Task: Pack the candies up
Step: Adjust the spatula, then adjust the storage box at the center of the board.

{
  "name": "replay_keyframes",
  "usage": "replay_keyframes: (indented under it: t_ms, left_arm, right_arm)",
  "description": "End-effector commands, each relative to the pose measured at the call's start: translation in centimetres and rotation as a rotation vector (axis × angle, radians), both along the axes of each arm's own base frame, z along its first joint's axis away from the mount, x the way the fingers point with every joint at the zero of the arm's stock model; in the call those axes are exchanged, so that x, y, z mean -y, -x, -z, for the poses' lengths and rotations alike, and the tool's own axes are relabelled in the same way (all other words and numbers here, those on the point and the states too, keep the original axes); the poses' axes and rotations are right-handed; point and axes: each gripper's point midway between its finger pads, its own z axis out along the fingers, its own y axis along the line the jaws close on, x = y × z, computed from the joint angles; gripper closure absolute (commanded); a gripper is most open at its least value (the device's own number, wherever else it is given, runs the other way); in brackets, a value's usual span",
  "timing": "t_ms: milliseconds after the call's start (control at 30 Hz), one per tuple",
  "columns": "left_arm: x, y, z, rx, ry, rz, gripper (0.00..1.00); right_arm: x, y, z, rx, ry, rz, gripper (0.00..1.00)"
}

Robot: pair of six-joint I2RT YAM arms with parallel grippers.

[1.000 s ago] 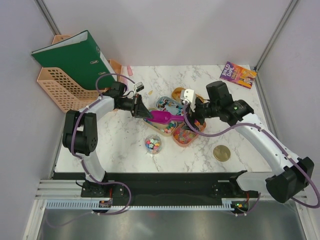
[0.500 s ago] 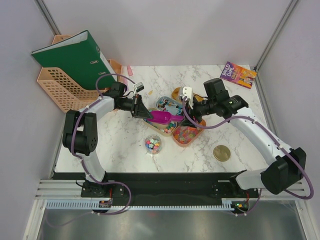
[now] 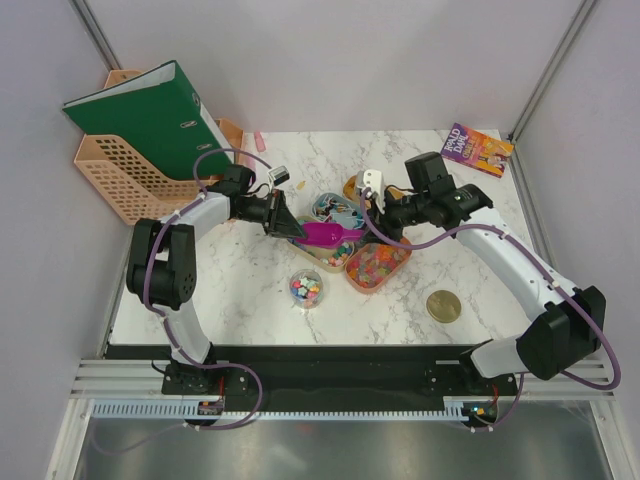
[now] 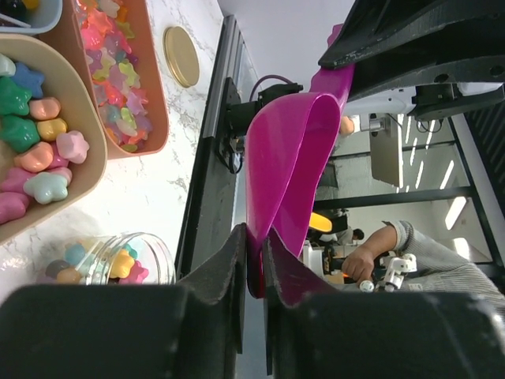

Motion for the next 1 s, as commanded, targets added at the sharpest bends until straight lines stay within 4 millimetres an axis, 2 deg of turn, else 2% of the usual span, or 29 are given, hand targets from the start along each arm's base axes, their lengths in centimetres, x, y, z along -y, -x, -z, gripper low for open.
replay_keyframes:
  t_ms: [0, 100, 133, 167, 267, 300, 367, 400, 467, 500, 567, 600, 667, 700, 833, 867, 967]
  left_arm:
    - [-0.1, -0.4, -1.3, 0.028, 0.06, 0.021, 0.73]
    - [-0.3, -2.0, 0.5, 0.097, -0.096, -0.038, 0.55]
    - [-0.6, -2.3, 1.4, 0.151, -0.15, -0.041, 0.55]
    - [-1.4, -3.7, 3.0, 0.206, -0.289, -0.084, 0.55]
    - [-2.8, -5.7, 4.3, 0.326, -0.462, -0.134, 0.61]
    - [-2.7, -5.9, 4.4, 0.345, -0.487, -0.132, 0.7]
    - [-2.3, -6.3, 4.3, 0.4, -0.528, -0.125, 0.85]
    - [-0.9, -5.5, 4.2, 0.423, -0.534, -0.085, 0.98]
    - [0.9, -4.9, 4.1, 0.481, -0.552, -0.026, 0.98]
    - [3.1, -3.4, 4.2, 0.51, -0.548, 0.045, 0.98]
    - [5.6, -2.4, 4.0, 0.56, -0.547, 0.111, 0.98]
    - [7.6, -0.8, 4.7, 0.557, -0.541, 0.177, 0.98]
    - [9.6, 0.2, 4.6, 0.558, -0.528, 0.217, 0.98]
    - [10.9, 1.3, 5.6, 0.546, -0.528, 0.26, 0.98]
    - [13.9, 3.6, 6.8, 0.527, -0.515, 0.34, 0.98]
    - [14.4, 4.0, 6.8, 0.53, -0.512, 0.353, 0.98]
    - [16.2, 6.0, 8.0, 0.524, -0.507, 0.418, 0.98]
  right_arm:
    - [-0.5, 0.9, -1.7, 0.021, -0.03, -0.054, 1.0]
    - [0.5, 0.3, -2.2, 0.061, 0.0, -0.005, 1.0]
    - [1.1, -0.1, -2.4, 0.07, 0.009, 0.023, 1.0]
    - [2.5, -0.9, -2.9, 0.088, 0.025, 0.085, 1.0]
    - [5.5, -2.0, -3.7, 0.095, 0.034, 0.184, 1.0]
    - [7.7, -3.0, -3.7, 0.096, 0.055, 0.257, 1.0]
    - [9.8, -3.6, -3.9, 0.114, 0.078, 0.319, 1.0]
    - [11.6, -4.3, -3.8, 0.121, 0.107, 0.382, 1.0]
    - [13.9, -4.8, -3.9, 0.142, 0.131, 0.446, 1.0]
    - [14.8, -5.0, -3.6, 0.142, 0.154, 0.477, 1.0]
    - [16.0, -5.0, -3.8, 0.156, 0.167, 0.517, 1.0]
    - [16.9, -5.1, -3.5, 0.152, 0.176, 0.544, 1.0]
    - [18.1, -5.0, -3.5, 0.16, 0.197, 0.594, 1.0]
    - [18.4, -4.8, -3.3, 0.154, 0.203, 0.606, 1.0]
    - [19.5, -3.9, -3.5, 0.181, 0.233, 0.65, 1.0]
    - [20.8, -3.8, -3.4, 0.18, 0.249, 0.691, 1.0]
    - [21.9, -2.8, -3.0, 0.185, 0.286, 0.71, 1.0]
